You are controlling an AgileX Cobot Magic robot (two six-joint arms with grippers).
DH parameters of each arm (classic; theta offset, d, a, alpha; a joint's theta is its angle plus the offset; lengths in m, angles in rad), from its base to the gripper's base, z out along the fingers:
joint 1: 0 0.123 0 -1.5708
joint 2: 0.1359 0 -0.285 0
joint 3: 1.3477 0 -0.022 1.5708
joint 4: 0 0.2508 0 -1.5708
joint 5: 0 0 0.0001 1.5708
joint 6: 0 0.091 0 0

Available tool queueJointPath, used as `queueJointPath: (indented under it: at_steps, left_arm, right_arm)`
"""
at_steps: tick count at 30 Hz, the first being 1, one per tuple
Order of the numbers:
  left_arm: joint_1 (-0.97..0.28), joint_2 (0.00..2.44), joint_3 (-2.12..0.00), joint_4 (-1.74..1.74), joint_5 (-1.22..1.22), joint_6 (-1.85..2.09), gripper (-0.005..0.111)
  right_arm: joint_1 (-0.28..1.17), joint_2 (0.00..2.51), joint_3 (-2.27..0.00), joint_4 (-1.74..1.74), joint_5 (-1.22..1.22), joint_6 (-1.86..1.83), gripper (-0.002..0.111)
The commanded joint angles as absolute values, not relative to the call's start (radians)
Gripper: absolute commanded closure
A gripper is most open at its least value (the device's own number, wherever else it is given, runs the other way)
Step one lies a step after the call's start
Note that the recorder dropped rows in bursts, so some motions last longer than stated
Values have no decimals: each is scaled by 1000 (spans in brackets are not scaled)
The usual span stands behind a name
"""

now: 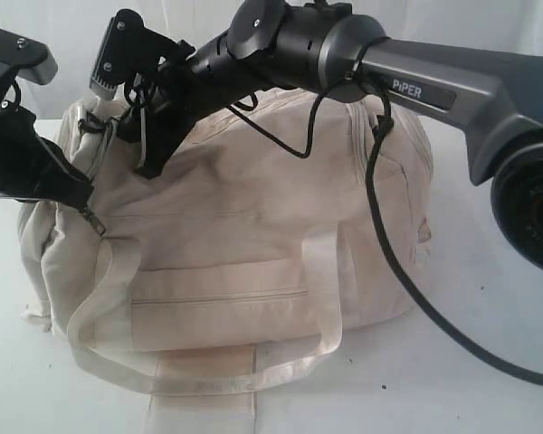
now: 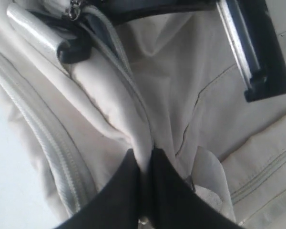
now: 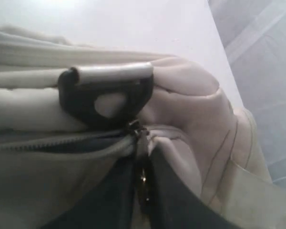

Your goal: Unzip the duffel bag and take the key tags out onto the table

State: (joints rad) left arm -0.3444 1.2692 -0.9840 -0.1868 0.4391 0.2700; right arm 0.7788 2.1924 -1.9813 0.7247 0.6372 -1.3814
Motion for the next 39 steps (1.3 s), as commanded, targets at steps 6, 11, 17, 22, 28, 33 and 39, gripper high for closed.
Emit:
queueJointPath:
  at_steps: [6, 11, 17, 22, 28, 33, 39]
  left_arm:
    - [-351, 1256, -973, -200, 524, 293, 107]
    - [-351, 1256, -973, -188, 556, 311, 107]
    - [-351, 1256, -1001, 192, 631, 64, 107]
    - [-351, 1256, -1001, 181, 620, 42, 107]
    - [-351, 1256, -1001, 172, 618, 42, 107]
    - [-351, 1256, -1001, 164, 616, 42, 107]
    - [-351, 1256, -1001, 142, 603, 42, 107]
  right_arm:
    - [778, 2194, -1987, 560, 416, -1145, 108]
    - [776, 2194, -1987, 465, 343, -1028, 108]
    - [776, 2162, -1987, 463, 523, -1023, 108]
    - [776, 2154, -1987, 460, 615, -1081, 105]
    - [778, 2154, -1987, 460, 647, -1097, 63]
    - [778, 2154, -1987, 460, 628, -1095, 63]
    - [778, 2154, -1987, 575, 591, -1095, 63]
